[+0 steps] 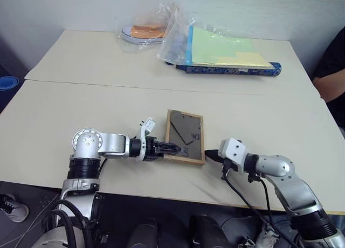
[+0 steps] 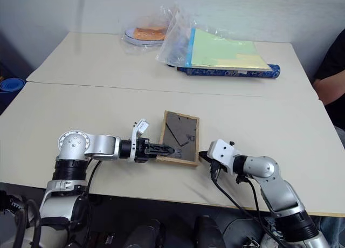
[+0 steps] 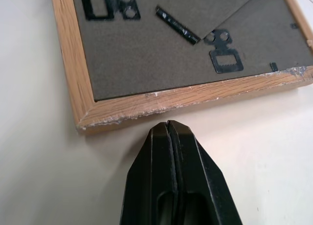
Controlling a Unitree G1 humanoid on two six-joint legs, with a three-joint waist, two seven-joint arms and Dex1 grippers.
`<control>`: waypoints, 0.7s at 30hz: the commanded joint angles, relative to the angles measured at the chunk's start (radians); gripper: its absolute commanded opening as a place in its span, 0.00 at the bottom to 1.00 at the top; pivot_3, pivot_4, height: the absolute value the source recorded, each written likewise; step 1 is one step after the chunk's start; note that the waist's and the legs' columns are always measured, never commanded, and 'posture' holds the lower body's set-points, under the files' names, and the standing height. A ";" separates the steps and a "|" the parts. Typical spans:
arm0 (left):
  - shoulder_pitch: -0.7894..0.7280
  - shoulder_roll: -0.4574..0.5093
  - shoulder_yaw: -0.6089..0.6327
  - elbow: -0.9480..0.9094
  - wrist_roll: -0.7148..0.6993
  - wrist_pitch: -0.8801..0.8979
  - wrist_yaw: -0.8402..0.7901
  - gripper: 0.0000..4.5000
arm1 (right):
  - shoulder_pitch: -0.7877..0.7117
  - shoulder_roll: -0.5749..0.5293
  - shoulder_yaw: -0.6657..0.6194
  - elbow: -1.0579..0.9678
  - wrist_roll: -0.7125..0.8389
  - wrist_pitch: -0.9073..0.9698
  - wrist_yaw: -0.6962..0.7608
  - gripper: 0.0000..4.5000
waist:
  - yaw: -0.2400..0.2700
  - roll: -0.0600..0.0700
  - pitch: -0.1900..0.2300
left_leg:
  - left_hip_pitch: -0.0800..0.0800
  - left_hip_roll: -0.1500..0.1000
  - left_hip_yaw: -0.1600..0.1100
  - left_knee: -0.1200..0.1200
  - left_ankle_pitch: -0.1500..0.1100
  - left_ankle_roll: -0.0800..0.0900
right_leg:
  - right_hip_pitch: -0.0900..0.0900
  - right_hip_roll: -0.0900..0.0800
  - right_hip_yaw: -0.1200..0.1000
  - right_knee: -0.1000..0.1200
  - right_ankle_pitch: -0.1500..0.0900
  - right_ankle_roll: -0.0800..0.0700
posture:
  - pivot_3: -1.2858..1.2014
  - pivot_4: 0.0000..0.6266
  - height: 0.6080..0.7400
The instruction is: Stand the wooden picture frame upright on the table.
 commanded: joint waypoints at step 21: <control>0.235 0.213 -0.311 -0.372 0.622 -0.742 -0.690 0.29 | -0.275 0.133 -0.055 -0.086 0.486 0.382 0.069 0.99 | -0.023 0.000 0.000 | 0.001 0.002 0.000 -0.002 0.000 0.000 | 0.000 0.001 0.002 -0.001 0.000 0.000 | 0.52 0.24 1.00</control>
